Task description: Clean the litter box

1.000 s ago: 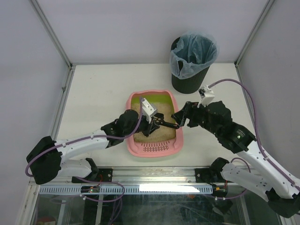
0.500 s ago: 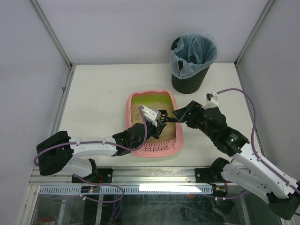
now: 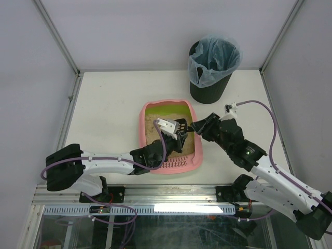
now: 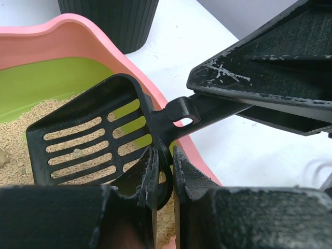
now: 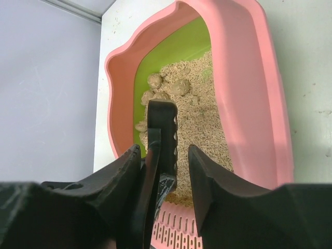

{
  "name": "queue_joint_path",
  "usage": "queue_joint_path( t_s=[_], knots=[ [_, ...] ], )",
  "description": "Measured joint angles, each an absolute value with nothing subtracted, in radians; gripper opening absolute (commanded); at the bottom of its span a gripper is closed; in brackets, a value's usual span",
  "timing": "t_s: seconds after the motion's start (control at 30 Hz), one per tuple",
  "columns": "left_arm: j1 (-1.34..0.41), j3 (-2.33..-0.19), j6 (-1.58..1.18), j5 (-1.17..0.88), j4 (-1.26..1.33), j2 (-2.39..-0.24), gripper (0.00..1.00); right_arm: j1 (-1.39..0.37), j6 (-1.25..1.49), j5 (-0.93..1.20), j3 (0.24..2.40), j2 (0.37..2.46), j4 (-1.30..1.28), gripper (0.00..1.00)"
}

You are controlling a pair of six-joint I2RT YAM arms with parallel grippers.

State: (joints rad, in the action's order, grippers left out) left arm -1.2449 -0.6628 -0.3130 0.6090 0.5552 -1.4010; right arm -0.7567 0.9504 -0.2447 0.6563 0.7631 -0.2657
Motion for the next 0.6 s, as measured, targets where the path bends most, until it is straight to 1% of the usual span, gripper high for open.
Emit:
queue_joint_path(
  t_s=[0.2, 0.3, 0.37, 0.4, 0.43, 0.47, 0.53, 0.6],
  knots=[
    [-1.257, -0.677, -0.338, 0.632, 0.561, -1.418, 0.00, -0.757, 0.962, -0.247, 0.650, 0.781, -0.217, 0.32],
    [-1.258, -0.685, -0.349, 0.639, 0.554, -1.422, 0.00, -0.757, 0.965, -0.247, 0.650, 0.794, -0.199, 0.22],
    [-1.258, -0.686, -0.353, 0.646, 0.550, -1.422, 0.00, -0.757, 0.966, -0.247, 0.649, 0.798, -0.187, 0.13],
    [-1.258, -0.686, -0.353, 0.649, 0.548, -1.422, 0.01, -0.757, 0.964, -0.249, 0.646, 0.799, -0.183, 0.07],
    [-1.258, -0.686, -0.353, 0.653, 0.547, -1.422, 0.04, -0.757, 0.965, -0.250, 0.643, 0.799, -0.181, 0.03],
    [-1.258, -0.686, -0.354, 0.654, 0.546, -1.423, 0.10, -0.757, 0.968, -0.250, 0.639, 0.799, -0.178, 0.00],
    [-1.258, -0.686, -0.356, 0.656, 0.545, -1.423, 0.24, -0.757, 0.966, -0.250, 0.637, 0.798, -0.174, 0.00],
    [-1.258, -0.686, -0.358, 0.656, 0.545, -1.423, 0.35, -0.757, 0.962, -0.250, 0.637, 0.798, -0.172, 0.00]
  ],
)
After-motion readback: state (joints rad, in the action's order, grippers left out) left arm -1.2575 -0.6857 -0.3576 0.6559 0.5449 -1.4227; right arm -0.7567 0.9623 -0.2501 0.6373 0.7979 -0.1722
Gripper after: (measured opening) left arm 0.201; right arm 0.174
